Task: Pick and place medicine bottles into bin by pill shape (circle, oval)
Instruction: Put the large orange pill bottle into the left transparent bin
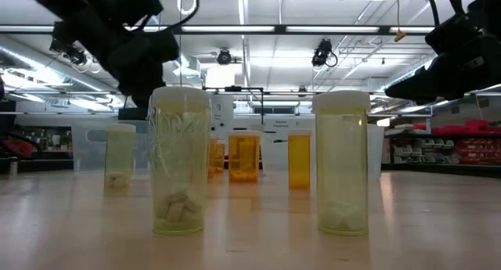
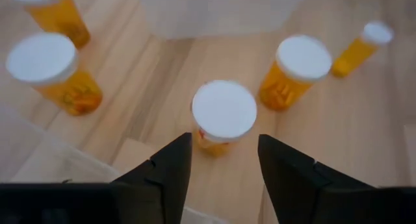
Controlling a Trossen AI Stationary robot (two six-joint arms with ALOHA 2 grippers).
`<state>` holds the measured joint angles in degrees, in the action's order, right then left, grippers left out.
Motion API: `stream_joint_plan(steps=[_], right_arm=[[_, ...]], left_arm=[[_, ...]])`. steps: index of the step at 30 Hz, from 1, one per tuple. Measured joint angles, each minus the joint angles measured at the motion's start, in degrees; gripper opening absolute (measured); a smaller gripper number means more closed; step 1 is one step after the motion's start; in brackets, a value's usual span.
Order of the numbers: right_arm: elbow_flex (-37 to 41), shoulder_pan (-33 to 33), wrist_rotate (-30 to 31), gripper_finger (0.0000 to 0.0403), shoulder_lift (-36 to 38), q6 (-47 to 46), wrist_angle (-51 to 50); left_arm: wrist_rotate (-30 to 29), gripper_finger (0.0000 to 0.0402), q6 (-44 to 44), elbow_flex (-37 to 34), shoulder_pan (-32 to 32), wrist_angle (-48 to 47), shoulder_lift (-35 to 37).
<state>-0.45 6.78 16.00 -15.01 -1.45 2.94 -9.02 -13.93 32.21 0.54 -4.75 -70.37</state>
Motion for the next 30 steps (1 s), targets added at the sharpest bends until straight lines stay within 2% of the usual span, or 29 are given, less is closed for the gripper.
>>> stream_joint_plan(steps=[10, 19, 24, 30], right_arm=[[0.0, 0.0, 0.0, 0.0092, 0.0, 0.0, 0.0], [0.0, 0.0, 0.0, 0.0092, 0.0, 0.0, 0.0], [0.0, 0.0, 0.0, 0.0092, 0.0, 0.0, 0.0], [0.0, 0.0, 0.0, 0.0092, 0.0, 0.0, 0.0]], left_arm=[[0.0, 0.0244, 2.8, 15.4, 0.4, -15.9, -10.9], [0.0, 0.0267, 1.7, 28.5, 1.3, -30.5, -20.6], [2.5, 0.0291, -2.0, 33.8, 1.1, -35.3, -23.9], [2.9, 0.0330, -1.9, 36.9, 0.4, -37.2, -25.5]])
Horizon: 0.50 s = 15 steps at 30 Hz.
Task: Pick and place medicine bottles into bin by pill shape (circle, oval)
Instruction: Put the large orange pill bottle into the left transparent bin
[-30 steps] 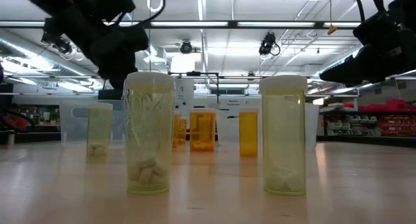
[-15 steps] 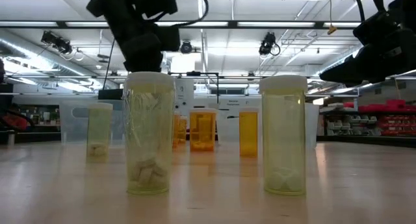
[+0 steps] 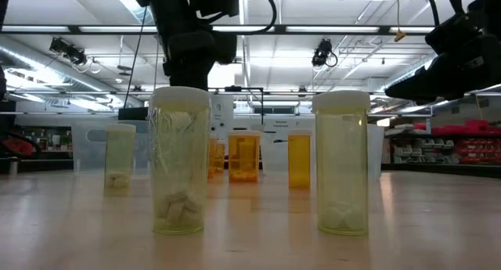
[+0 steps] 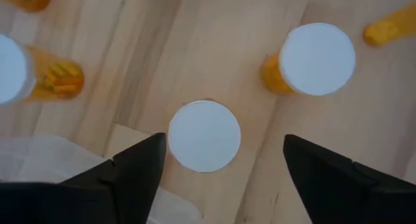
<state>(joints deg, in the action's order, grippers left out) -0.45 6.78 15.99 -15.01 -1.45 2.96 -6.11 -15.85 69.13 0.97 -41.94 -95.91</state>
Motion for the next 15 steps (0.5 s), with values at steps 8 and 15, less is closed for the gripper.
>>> stream_joint_plan(steps=[8, 15], right_arm=[[0.0, 0.0, 0.0, 0.0092, 0.0, 0.0, 0.0], [0.0, 0.0, 0.0, 0.0092, 0.0, 0.0, 0.0]], left_arm=[[-1.2, 0.0376, 1.0, 0.0, 0.0, -0.3, -0.1], [-1.4, 0.0376, -0.2, 0.0, 0.2, -0.3, -0.1]])
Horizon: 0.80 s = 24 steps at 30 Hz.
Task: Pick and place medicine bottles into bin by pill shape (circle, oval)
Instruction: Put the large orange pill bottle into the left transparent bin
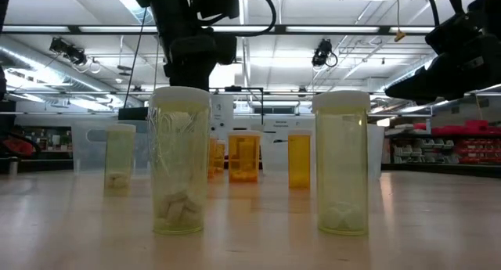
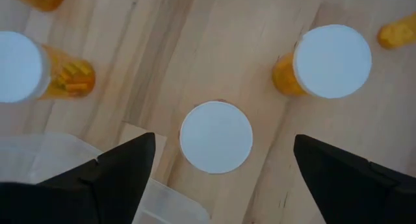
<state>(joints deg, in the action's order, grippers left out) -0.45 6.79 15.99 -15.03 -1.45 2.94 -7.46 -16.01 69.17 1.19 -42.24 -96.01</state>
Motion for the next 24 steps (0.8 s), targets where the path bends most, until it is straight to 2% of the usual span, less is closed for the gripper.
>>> stream_joint_plan(steps=[5, 8, 17, 24], right_arm=[[0.0, 0.0, 0.0, 0.0092, 0.0, 0.0, 0.0], [0.0, 0.0, 0.0, 0.0092, 0.0, 0.0, 0.0], [0.0, 0.0, 0.0, 0.0092, -0.3, 0.0, 0.0], [0.0, 0.0, 0.0, 0.0092, -0.3, 0.0, 0.0]], left_arm=[[0.0, 0.0376, -0.1, 0.9, 1.0, -1.4, -0.7], [-0.1, 0.0376, 1.1, 4.5, 2.0, -2.1, -2.2], [0.1, 0.0376, 6.9, 15.3, 1.7, -15.6, -10.4], [3.1, 0.0376, 7.8, 16.3, 1.5, -17.6, -13.0]])
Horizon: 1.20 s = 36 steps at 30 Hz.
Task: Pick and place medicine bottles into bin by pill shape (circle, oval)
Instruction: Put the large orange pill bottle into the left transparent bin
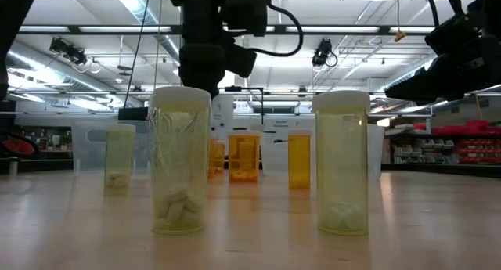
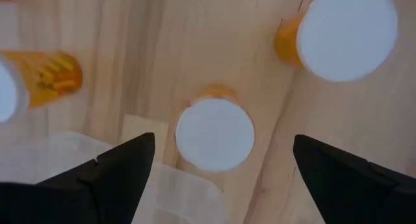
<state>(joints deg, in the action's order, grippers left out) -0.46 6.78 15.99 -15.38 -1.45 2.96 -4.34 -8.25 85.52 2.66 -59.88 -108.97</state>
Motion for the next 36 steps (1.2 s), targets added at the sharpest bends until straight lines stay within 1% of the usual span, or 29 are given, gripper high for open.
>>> stream_joint_plan(steps=[9, 21, 27, 36], right_arm=[[0.0, 0.0, 0.0, 0.0092, 0.0, 0.0, 0.0], [0.0, 0.0, 0.0, 0.0092, 0.0, 0.0, 0.0], [0.0, 0.0, 0.0, 0.0092, 0.0, 0.0, 0.0], [0.0, 0.0, 0.0, 0.0092, 0.0, 0.0, 0.0]], left_arm=[[0.0, 0.0376, 2.7, -0.1, -0.4, 0.2, -2.2], [-0.1, 0.0372, 3.0, -0.1, -0.7, 0.2, -5.6], [-0.1, 0.0342, 2.7, -0.1, -0.6, 1.1, -5.5], [-0.8, 0.0272, 2.9, -0.1, -0.6, 1.3, -5.5]])
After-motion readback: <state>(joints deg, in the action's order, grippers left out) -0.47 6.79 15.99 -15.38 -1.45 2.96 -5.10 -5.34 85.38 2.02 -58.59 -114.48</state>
